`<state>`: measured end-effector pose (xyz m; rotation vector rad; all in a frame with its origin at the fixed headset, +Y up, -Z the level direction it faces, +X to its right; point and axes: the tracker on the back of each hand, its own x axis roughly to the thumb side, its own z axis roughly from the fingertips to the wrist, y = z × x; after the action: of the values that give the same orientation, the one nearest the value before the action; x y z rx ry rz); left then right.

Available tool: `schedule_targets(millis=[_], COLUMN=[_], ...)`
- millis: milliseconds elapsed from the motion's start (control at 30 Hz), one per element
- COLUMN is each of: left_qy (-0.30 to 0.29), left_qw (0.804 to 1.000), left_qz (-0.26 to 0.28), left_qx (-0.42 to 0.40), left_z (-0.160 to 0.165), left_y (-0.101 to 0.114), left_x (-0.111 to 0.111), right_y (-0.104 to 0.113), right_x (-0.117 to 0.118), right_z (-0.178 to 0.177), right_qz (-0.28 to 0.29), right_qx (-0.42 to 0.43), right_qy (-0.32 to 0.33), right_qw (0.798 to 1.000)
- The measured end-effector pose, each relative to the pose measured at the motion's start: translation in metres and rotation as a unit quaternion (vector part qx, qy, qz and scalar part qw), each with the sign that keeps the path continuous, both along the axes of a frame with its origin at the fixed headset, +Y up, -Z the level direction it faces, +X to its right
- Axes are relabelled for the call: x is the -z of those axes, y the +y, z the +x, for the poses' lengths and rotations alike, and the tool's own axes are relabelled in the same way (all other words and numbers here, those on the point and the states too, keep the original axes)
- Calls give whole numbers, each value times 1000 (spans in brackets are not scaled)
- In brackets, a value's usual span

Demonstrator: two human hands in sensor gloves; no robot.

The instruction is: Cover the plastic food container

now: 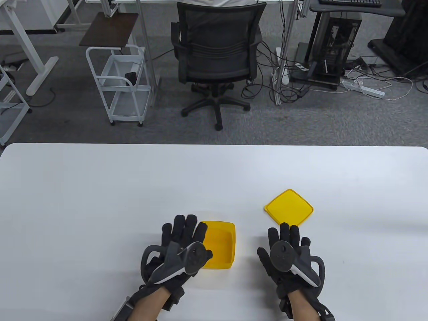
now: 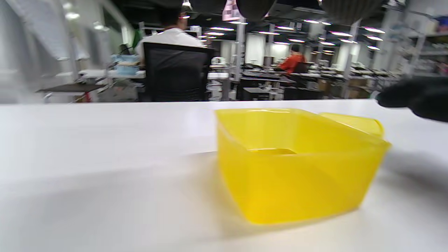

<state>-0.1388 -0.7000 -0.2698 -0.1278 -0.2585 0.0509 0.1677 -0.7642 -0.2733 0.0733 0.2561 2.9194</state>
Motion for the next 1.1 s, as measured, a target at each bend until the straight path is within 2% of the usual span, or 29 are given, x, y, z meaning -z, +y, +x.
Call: schedule_targets(millis=[67,100,233,300,700,767,967,1100], left_qy=[25,32,54,68,58,55,44,41], left_qw=[998,997,996,993,994,994,995,995], left_qz=[-60,-73,-71,-96,-96,-94,-92,-92], left_qx=[-1,7,30,21,19,15,-5,-13], left_z=[-21,-28,-57,-66,-69,-69,-72,-72], left_y=[-5,-8,-26,-36,-40,-38,-34,-34], left_x=[0,-1,2,4,-2,-3,-3,-3], right_y=[0,0,-2,-4,-7,-3,18,21], right_x=[0,0,0,-1,3,11,66,98], right_z=[0,0,0,-2,-3,-4,-14,-23], right_qz=[0,0,0,-1,-8,-1,30,35], right_qx=[-2,-2,-13,-22,-31,-21,-116,-151], right_qy=[-1,-1,0,2,-13,-31,-83,-105], right_qw=[1000,1000,1000,1000,999,999,989,982])
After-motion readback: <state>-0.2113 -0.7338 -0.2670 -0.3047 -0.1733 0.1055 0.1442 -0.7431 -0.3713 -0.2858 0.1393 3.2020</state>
